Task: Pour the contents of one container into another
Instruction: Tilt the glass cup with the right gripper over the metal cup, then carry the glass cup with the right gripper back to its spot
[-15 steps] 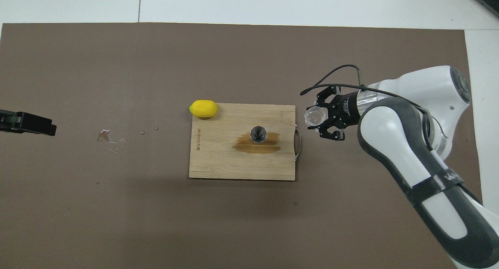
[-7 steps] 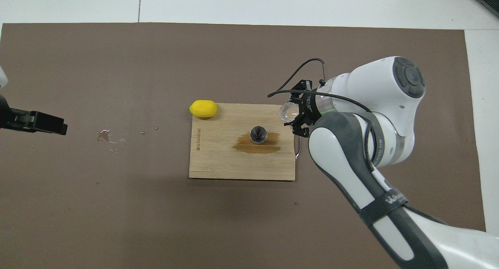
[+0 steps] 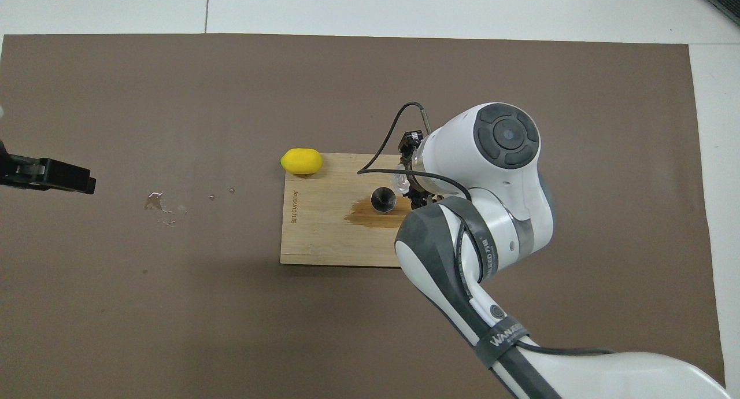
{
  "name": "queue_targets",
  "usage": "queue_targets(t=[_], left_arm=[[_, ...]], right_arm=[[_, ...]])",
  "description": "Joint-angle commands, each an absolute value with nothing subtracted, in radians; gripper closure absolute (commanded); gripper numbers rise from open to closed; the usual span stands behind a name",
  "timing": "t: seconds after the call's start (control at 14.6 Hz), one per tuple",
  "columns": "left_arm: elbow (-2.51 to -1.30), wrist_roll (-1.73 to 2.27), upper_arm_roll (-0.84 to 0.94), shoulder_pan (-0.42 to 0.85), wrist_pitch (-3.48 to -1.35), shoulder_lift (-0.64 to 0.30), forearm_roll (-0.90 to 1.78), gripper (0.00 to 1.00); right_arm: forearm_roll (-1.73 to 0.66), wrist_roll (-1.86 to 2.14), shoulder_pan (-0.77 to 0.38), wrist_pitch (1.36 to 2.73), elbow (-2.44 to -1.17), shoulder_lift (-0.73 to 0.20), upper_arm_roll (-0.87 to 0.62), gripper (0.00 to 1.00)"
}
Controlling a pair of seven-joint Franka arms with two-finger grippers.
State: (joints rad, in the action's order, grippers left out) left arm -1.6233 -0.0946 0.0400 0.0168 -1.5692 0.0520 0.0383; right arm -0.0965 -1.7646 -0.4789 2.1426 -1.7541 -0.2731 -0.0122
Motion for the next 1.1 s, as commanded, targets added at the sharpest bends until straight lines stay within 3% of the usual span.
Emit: queue_targets(t=[0.0, 0.55, 1.03], left_arm=[[-1.539, -0.078, -0.006, 0.067, -1.529, 0.0, 0.031, 0.0], [-1.543, -0.075, -0.006, 0.057, -1.542, 0.003, 0.029, 0.0], [-1.548, -0.054, 0.002, 0.054, -1.545, 0.008, 0.029, 0.0]], right_arm=[[-0.014, -1.795, -0.5, 2.103, -1.729, -0.279, -0.009, 1.0], [0.164, -1.825, -0.554, 2.057, -1.729, -0.265, -0.011, 1.0], [0.068, -1.822, -0.531, 2.071, -1.73, -0.27, -0.014, 1.0]])
